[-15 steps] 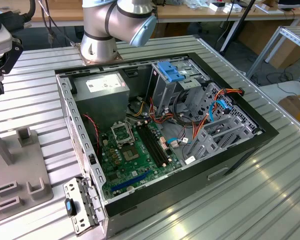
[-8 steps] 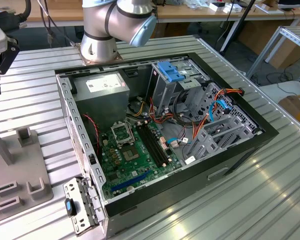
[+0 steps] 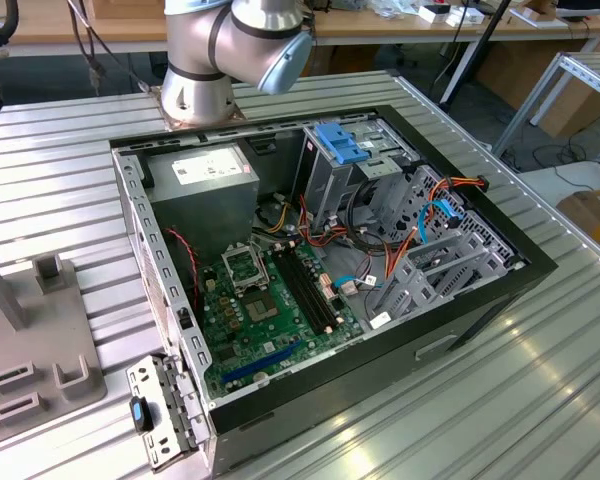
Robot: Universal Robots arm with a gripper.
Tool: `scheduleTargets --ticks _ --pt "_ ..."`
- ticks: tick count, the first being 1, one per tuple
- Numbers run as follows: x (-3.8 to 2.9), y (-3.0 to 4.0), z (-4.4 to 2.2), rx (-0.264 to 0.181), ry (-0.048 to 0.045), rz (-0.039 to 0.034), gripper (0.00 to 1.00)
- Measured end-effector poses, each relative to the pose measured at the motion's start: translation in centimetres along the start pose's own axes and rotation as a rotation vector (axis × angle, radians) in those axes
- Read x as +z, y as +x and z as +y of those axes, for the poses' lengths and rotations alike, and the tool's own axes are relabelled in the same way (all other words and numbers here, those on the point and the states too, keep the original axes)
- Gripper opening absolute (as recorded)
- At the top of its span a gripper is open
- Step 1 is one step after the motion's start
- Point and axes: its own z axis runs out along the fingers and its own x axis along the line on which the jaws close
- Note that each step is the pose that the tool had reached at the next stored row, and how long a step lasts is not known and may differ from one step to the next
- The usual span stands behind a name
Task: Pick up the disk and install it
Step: 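Reach for the disk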
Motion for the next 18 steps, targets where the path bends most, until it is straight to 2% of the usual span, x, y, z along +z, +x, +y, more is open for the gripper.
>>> scheduleTargets --ticks 3,5,7,9,12,16,18 --pt "0.01 1.63 -0.12 0.0 0.001 0.0 0.11" --pt "0.0 3.49 -0.26 0.0 0.0022 -0.0001 0.11" --pt "0.0 4.76 -0.35 0.0 0.0026 -0.0001 0.11" --pt "0.0 5.5 -0.41 0.0 0.0027 -0.0002 0.11" --pt "-0.01 7.04 -0.52 0.0 0.003 -0.0002 0.11" --pt "-0.03 7.99 -0.59 0.0 0.0029 -0.0002 0.11" --pt "-0.04 8.14 -0.61 0.0 0.003 -0.0001 0.11"
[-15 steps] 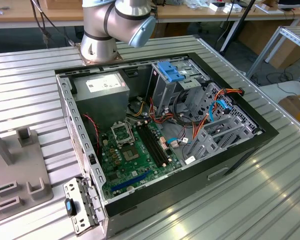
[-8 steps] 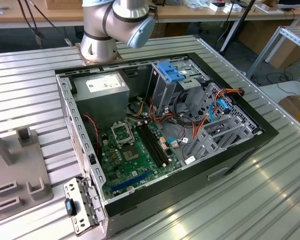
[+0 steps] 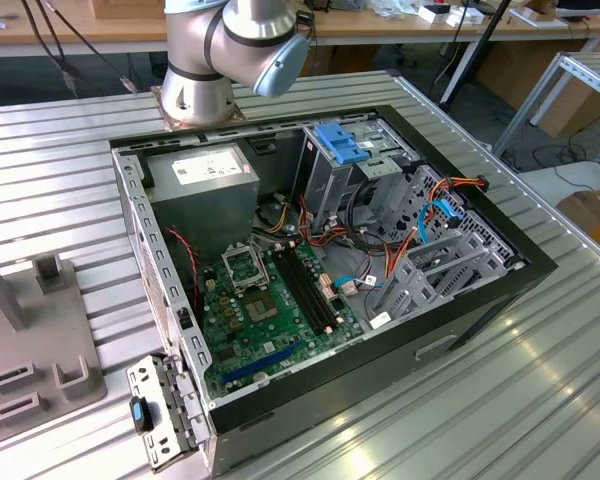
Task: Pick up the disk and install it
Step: 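Reach for the disk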
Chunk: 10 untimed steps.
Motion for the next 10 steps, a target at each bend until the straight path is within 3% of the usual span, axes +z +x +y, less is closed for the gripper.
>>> scheduleTargets --ticks 10 --pt "0.0 0.08 0.0 0.0 -0.0001 -0.0001 0.11"
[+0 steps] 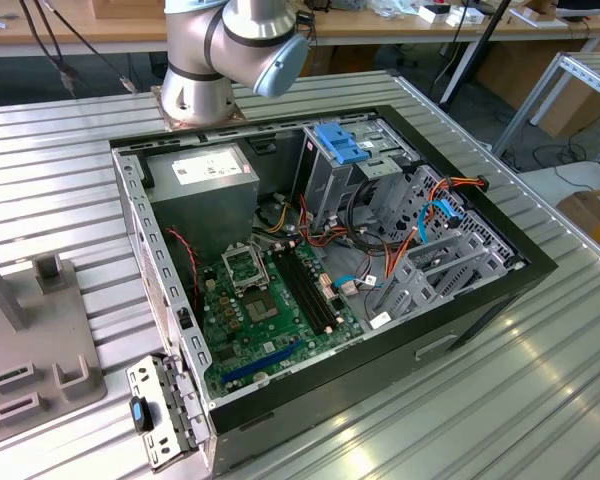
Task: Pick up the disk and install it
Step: 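Reach for the disk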
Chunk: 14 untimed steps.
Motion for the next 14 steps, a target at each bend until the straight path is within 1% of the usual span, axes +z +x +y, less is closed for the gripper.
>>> scheduleTargets --ticks 5,7,8,9,11,14 --pt "-0.01 0.04 0.0 0.0 0.0001 0.0001 0.11" --pt "0.0 0.57 0.0 0.0 0.0 0.0 0.11" --pt "0.0 0.98 0.08 0.0 0.0 0.0 0.11" --pt "0.01 1.34 0.29 0.0 0.0 -0.0001 0.11" --pt "0.05 1.39 0.76 0.0 0.0001 0.0 0.11" --pt "0.05 1.39 0.86 0.0 0.0001 0.0 0.11"
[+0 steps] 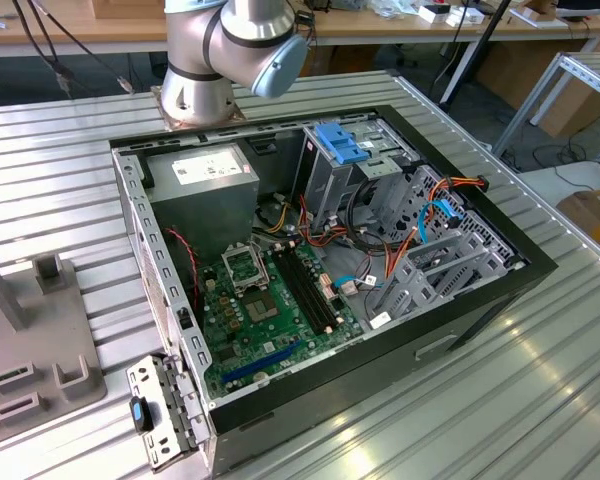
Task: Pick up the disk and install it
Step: 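Reach for the disk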
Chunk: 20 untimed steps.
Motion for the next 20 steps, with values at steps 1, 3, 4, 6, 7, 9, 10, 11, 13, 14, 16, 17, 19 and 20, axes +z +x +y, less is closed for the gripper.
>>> scheduleTargets --ticks 1,3,4,6,7,9,10,11,13,14,16,17,19,20 --pt "0.0 0.0 0.01 0.0 0.0 0.0 0.11" --pt "0.0 0.0 0.01 0.0 0.0 0.0 0.11" --pt "0.0 0.0 0.01 0.0 0.0 -0.0001 0.11" --pt "0.0 0.0 0.02 0.0 0.0 0.0 0.11" --pt "0.0 0.0 0.02 0.0 0.0 0.0 0.11" --pt "0.01 0.0 0.02 0.0 -0.0001 -0.0001 0.11" --pt "0.0 0.0 0.02 0.0 0.0 0.0 0.11" --pt "0.0 0.0 0.02 0.0 0.0 -0.0001 0.11" --pt "0.01 0.02 0.13 0.0 0.0 0.0 0.11" --pt "0.03 0.07 0.39 0.0 0.0 0.0 0.11" --pt "0.05 0.2 0.72 0.0 0.0 0.0 0.11" --pt "0.06 0.3 0.9 0.0 0.0 -0.0001 0.11" --pt "0.07 0.85 1.4 0.0 0.0 0.0001 0.11" --pt "0.08 1.03 1.52 0.0 0.0 0.0 0.11"
